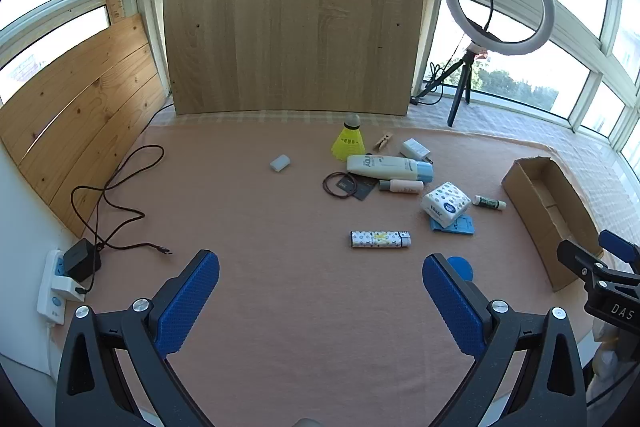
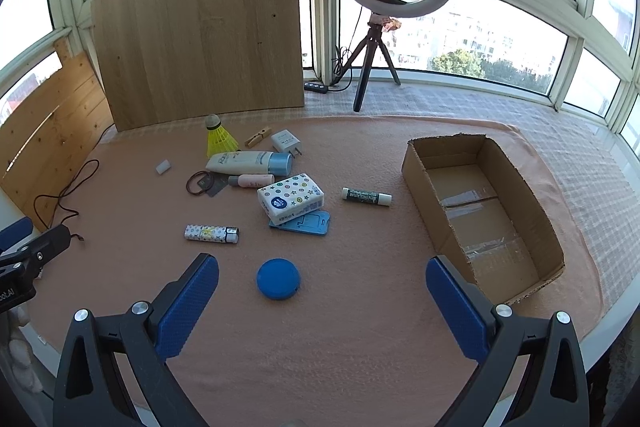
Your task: Organize objects
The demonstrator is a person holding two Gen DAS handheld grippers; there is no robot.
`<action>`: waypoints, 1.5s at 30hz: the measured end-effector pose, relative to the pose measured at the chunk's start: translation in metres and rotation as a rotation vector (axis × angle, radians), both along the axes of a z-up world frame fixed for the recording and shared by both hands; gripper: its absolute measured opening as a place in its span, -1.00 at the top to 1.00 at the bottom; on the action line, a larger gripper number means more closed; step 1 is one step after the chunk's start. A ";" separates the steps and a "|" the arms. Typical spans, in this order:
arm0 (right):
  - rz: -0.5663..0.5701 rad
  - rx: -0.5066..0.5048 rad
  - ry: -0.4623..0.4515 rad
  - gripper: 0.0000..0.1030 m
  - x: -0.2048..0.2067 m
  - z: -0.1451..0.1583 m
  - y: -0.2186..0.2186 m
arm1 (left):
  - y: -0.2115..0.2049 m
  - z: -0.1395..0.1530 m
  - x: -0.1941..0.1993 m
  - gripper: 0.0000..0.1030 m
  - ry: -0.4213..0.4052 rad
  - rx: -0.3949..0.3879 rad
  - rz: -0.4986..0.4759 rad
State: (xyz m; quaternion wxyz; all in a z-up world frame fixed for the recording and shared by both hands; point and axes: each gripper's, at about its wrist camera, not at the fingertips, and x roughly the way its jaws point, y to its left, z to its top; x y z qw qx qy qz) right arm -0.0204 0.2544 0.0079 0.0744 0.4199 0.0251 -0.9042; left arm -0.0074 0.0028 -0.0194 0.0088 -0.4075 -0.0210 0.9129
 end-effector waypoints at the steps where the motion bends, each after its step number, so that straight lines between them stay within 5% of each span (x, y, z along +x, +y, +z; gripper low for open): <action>1: 0.000 0.001 -0.001 -0.99 0.000 0.000 0.000 | 0.001 0.000 0.000 -1.00 0.000 -0.001 -0.002; 45: -0.002 0.019 -0.059 -0.99 -0.012 -0.027 0.007 | 0.006 -0.020 -0.019 -1.00 -0.031 -0.021 -0.038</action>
